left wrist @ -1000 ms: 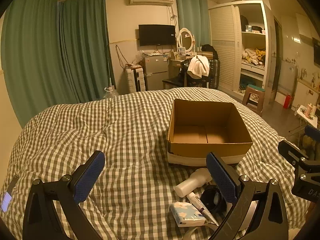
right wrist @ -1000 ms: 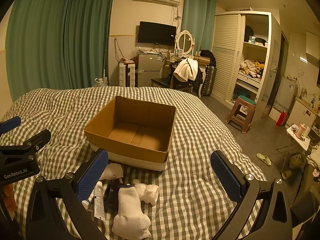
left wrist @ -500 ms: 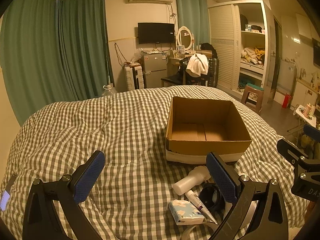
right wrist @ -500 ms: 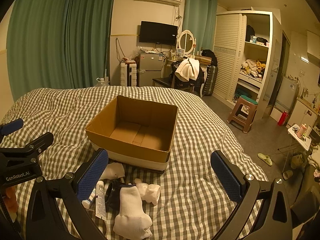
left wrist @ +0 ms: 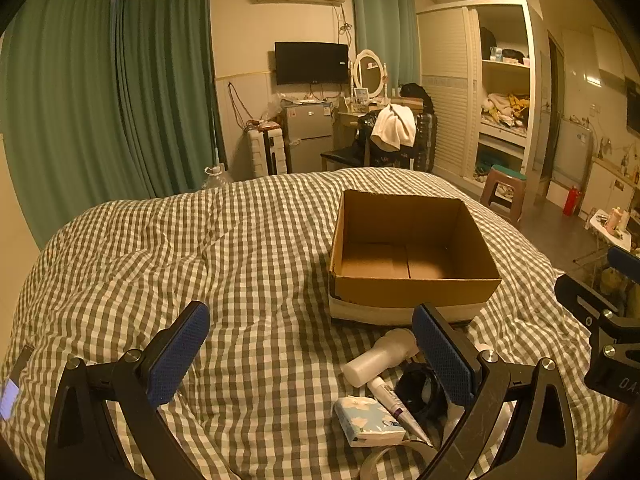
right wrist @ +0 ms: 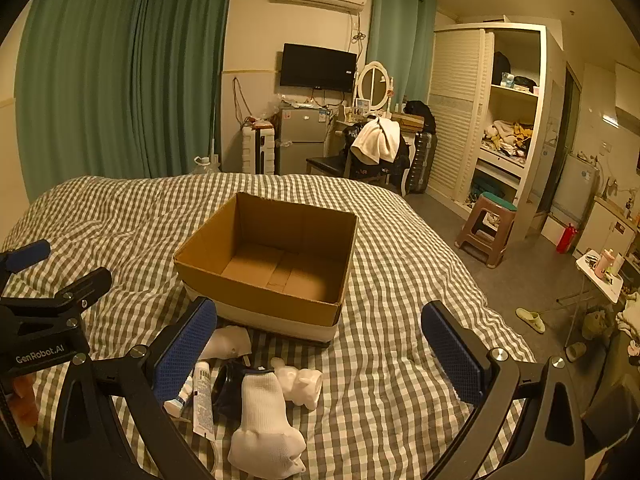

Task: Organize objects

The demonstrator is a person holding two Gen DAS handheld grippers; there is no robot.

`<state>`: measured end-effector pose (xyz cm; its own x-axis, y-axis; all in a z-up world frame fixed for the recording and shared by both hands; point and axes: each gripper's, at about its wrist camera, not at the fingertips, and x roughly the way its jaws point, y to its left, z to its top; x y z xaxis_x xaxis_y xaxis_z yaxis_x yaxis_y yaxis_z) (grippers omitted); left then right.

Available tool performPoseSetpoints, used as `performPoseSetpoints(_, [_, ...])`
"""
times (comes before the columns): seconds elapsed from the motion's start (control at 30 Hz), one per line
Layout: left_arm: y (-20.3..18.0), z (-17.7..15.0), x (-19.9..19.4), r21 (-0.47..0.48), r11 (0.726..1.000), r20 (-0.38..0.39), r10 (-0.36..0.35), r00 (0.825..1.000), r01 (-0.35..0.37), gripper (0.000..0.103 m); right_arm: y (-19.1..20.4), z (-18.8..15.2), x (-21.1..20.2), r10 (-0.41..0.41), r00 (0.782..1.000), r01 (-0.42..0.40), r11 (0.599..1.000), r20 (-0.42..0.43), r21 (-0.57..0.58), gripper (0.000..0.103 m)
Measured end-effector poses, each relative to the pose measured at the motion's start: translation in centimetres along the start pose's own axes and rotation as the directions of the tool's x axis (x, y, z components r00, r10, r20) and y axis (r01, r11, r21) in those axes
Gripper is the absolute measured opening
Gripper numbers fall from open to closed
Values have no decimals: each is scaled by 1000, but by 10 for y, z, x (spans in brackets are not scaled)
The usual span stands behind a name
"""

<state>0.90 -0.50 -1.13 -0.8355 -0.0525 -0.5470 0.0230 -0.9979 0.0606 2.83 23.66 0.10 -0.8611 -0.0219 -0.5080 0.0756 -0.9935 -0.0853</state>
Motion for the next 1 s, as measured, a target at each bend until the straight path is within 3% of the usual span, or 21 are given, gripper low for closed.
performPoseSetpoints(0.63, [1,8,-8,-13,1000,0,-24,1000,24,103,4,5,-16,13,1000,-13,1000,24,-13,103])
performPoseSetpoints(1.0, [2,-2,13,-3,1000,-66,-10,998,10,103,9,-2,5,44,997,-45,999,-70,-14,103])
